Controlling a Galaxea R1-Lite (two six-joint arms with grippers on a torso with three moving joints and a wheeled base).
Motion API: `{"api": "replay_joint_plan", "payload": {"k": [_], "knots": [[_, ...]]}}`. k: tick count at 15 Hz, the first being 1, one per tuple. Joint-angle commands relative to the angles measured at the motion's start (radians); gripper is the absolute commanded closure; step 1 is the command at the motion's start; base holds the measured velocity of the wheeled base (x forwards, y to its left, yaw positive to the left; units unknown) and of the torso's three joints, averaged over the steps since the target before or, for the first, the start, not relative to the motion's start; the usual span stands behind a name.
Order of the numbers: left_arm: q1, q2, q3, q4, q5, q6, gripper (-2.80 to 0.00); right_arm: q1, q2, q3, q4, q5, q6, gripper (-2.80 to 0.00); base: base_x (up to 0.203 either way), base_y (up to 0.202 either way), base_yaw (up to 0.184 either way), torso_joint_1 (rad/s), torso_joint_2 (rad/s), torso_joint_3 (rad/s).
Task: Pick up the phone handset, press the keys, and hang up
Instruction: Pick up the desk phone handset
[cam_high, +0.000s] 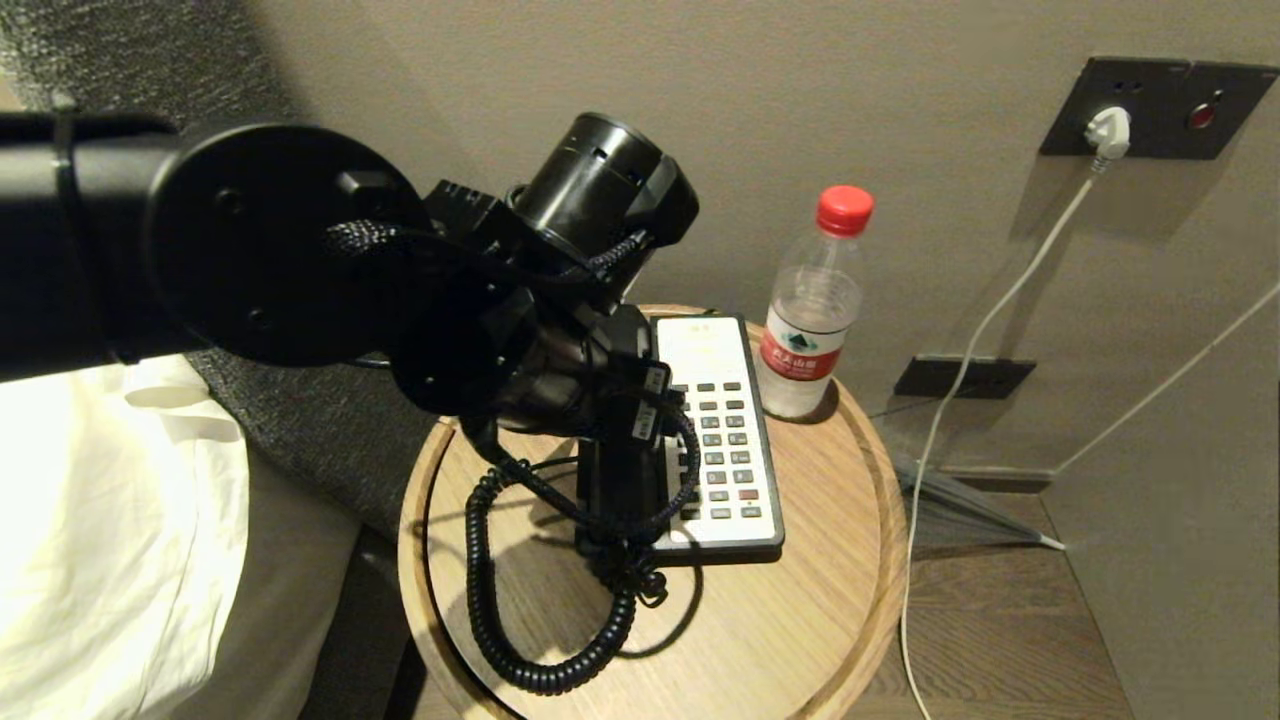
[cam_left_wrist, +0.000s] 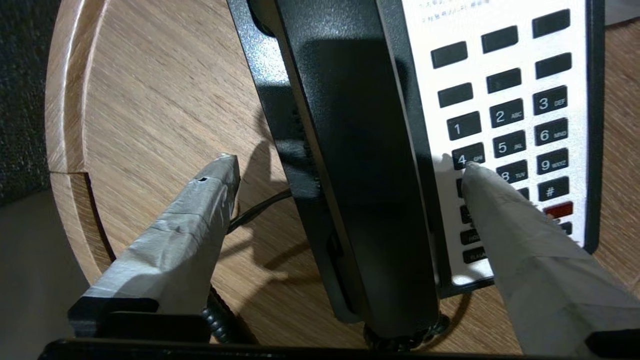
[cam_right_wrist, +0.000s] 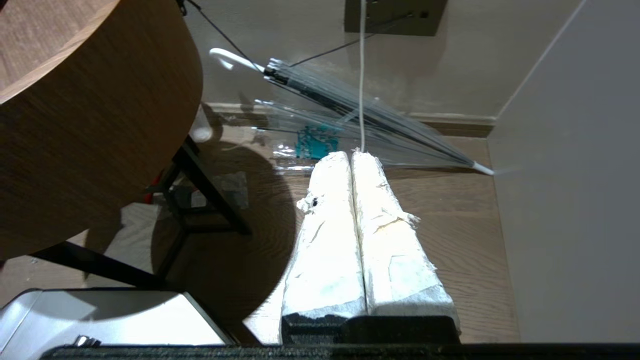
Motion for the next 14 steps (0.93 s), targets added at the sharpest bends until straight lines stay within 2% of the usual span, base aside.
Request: {"api": "replay_joint_plan", "payload": {"k": [1,3,6,8,14], "knots": [[0.003,0.010,-0.011,0.011,0.003,-0.016,-2.80,0.000,0.000,-0.001,0.000,0.000,-0.001,0.00,0.000,0.000,0.000,0.000,0.00,0.000],[0.002,0.045,-0.085,0.054,0.002,-0.117,-2.80,0.000,0.000,-0.001,0.000,0.000,-0.001,0.00,0.000,0.000,0.000,0.000,0.00,0.000],[-0.004,0.083,-0.170,0.132,0.001,-0.211,-2.80,0.000,0.000,-0.001,-0.001,0.000,-0.001,0.00,0.000,0.000,0.000,0.000,0.00,0.000],[-0.005,0.107,-0.208,0.160,0.002,-0.238,-2.80,0.000,0.000,-0.001,0.000,0.000,-0.001,0.00,0.000,0.000,0.000,0.000,0.00,0.000],[-0.002,0.131,-0.189,0.193,0.008,-0.235,-2.80,0.000,0.000,-0.001,0.000,0.000,-0.001,0.00,0.000,0.000,0.000,0.000,0.00,0.000]]}}
